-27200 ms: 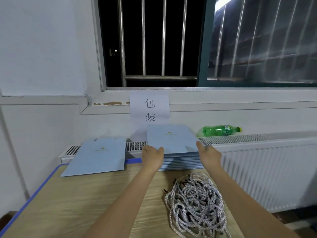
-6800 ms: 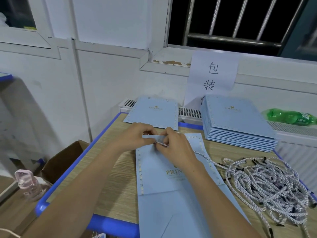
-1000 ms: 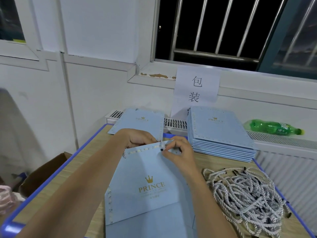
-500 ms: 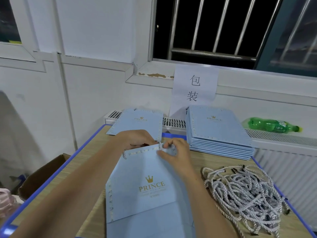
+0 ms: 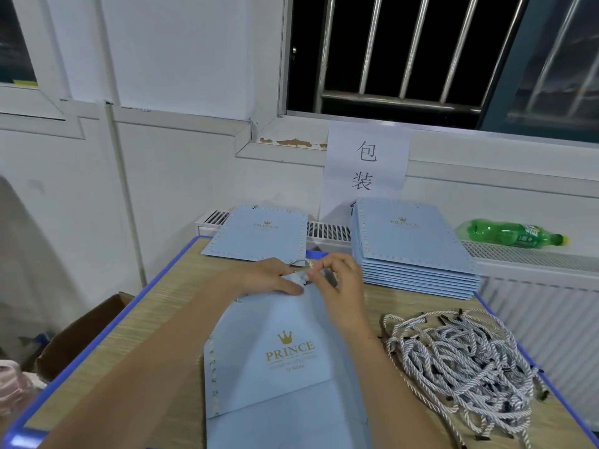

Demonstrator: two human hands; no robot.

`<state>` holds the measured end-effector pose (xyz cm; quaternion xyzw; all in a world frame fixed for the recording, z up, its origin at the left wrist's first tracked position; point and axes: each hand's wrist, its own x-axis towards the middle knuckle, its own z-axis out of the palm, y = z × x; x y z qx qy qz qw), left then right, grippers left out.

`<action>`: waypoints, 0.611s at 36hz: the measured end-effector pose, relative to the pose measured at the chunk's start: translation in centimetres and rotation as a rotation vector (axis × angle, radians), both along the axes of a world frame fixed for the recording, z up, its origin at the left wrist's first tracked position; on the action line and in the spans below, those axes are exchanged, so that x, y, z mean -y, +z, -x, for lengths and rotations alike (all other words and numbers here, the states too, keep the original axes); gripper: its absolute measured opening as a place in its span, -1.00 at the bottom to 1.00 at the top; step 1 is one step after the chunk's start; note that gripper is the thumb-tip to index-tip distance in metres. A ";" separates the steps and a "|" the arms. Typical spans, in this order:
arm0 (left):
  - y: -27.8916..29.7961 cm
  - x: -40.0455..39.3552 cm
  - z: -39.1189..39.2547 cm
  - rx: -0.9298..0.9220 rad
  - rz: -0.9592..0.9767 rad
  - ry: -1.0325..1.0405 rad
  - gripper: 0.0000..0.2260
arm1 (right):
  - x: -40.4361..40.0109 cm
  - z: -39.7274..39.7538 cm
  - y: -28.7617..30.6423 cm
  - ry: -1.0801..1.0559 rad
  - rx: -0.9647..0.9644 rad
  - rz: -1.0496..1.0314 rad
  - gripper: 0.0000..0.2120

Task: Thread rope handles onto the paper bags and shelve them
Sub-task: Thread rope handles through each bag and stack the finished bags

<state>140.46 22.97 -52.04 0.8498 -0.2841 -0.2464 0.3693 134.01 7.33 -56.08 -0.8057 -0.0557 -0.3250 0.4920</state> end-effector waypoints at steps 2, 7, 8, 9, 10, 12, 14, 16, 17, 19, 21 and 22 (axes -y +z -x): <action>-0.5 -0.2 -0.1 0.069 0.003 0.002 -0.83 | -0.1 0.1 0.1 0.034 0.011 -0.059 -0.78; -2.2 -0.4 0.1 0.258 0.039 0.064 -0.57 | -0.1 -0.7 -0.8 -0.002 -0.108 -0.047 -0.72; -2.3 -0.5 -0.1 0.233 0.062 0.091 -0.57 | -0.1 -0.9 -1.0 -0.014 -0.121 -0.022 -0.71; -2.1 -0.7 -0.3 0.186 0.101 0.136 -0.58 | -0.1 -1.0 -1.2 -0.020 -0.133 -0.002 -0.71; -1.9 -0.9 -0.7 0.136 0.147 0.207 -0.63 | -0.1 -1.0 -1.2 -0.018 -0.151 0.011 -0.71; -1.7 -1.8 -1.8 0.130 0.194 0.373 -0.86 | -0.1 -0.7 -1.1 0.000 -0.201 0.002 -0.80; -1.6 -2.8 -2.2 0.097 0.227 0.437 -0.89 | -0.1 -0.5 -1.2 -0.009 -0.218 0.021 -0.87; -1.7 -3.3 -2.4 0.002 0.285 0.437 -0.83 | 0.0 -0.6 -1.2 -0.030 -0.237 0.084 -0.84; -1.7 -3.5 -2.4 -0.025 0.308 0.445 -0.83 | 0.1 -0.6 -1.1 -0.031 -0.258 0.112 -0.83; -1.8 -3.2 -2.5 -0.050 0.346 0.470 -0.85 | 0.2 -0.5 -1.0 -0.031 -0.289 0.159 -0.82; -1.9 -2.6 -2.6 -0.032 0.356 0.478 -0.86 | 0.3 -0.4 -0.9 -0.037 -0.304 0.189 -0.79; -1.9 -2.3 -2.6 -0.024 0.358 0.474 -0.86 | 0.4 -0.4 -0.8 -0.037 -0.308 0.184 -0.78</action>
